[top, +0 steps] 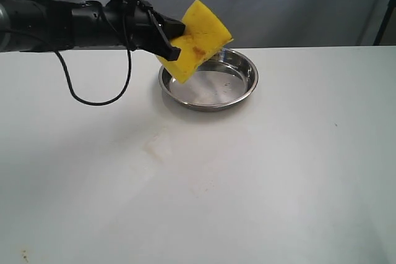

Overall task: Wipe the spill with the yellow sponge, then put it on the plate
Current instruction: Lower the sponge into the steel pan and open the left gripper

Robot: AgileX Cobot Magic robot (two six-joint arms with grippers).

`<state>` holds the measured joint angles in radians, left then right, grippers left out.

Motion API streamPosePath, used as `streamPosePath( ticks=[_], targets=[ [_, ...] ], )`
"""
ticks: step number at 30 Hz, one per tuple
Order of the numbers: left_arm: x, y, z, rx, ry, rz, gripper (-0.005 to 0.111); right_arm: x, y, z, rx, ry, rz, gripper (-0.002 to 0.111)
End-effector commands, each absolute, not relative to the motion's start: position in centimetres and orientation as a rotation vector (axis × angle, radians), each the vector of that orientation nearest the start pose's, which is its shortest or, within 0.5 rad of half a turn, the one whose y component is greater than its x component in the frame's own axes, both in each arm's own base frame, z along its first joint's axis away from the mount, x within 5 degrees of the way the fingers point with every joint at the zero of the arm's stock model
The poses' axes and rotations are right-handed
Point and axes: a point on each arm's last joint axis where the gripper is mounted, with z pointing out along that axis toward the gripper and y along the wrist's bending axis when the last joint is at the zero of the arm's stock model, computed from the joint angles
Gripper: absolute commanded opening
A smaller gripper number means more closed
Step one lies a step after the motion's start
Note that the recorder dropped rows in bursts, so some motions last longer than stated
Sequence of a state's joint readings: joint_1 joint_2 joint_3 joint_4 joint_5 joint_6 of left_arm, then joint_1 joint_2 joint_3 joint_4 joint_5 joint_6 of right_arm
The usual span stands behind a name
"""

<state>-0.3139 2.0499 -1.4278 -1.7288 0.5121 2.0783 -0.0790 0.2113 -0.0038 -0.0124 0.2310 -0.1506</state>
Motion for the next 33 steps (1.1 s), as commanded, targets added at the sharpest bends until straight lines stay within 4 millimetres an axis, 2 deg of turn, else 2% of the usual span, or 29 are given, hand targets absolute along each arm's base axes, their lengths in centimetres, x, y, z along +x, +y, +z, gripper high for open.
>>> streamPosePath(
  ticks=[1,6,9,13,15,17,18,20,21,23,24,26,28,30,33],
  targets=[
    [44.5,-19.3,19.5,0.906,1.772,-0.536,0.0,6.9,-0.6,17.9,-0.071,1.923,-0.162,0.0],
    [46.5,-20.4,16.7,0.922,1.769,-0.568,0.0,6.9,-0.6,17.9,-0.068,1.923,-0.161,0.0],
    [47.2,-22.1,14.7,0.954,1.754,-0.608,0.0,6.9,-0.6,17.9,-0.068,1.923,-0.161,0.0],
    [48.3,-22.5,12.2,0.967,1.78,-0.554,0.001,6.9,-0.6,17.9,-0.068,1.923,-0.161,0.0],
    [48.6,-22.3,11.7,0.955,1.797,-0.523,0.006,6.9,-0.6,17.9,-0.071,1.923,-0.162,0.0],
    [48.6,-22.4,11.6,0.956,1.799,-0.526,0.017,6.9,-0.6,17.9,-0.071,1.923,-0.162,0.0],
    [48.6,-22.4,11.6,0.96,1.793,-0.537,0.026,6.9,-0.6,17.9,-0.071,1.923,-0.162,0.0],
    [48.4,-22.7,11.8,0.974,1.772,-0.574,0.042,6.9,-0.6,17.9,-0.071,1.923,-0.162,0.0],
    [48.2,-22.8,11.9,0.983,1.76,-0.597,0.057,6.9,-0.6,17.9,-0.071,1.923,-0.162,0.0],
    [48.2,-22.8,12.1,0.985,1.751,-0.604,0.076,6.9,-0.6,17.9,-0.071,1.923,-0.162,0.0],
    [48.2,-22.8,12.6,0.968,1.757,-0.602,0.082,6.9,-0.6,17.9,-0.071,1.923,-0.162,0.0],
    [48.4,-22.6,13.4,0.885,1.8,-0.632,0.083,6.9,-0.6,17.9,-0.071,1.923,-0.162,0.0],
    [48.6,-22.0,15.0,0.795,1.82,-0.675,0.083,6.9,-0.6,17.9,-0.071,1.923,-0.162,0.0],
    [48.6,-21.3,17.4,0.731,1.81,-0.72,0.083,6.9,-0.6,17.9,-0.068,1.923,-0.161,0.0],
    [47.9,-20.4,21.1,0.767,1.805,-0.736,0.083,6.9,-0.6,17.9,-0.068,1.923,-0.161,0.0]
  ],
)
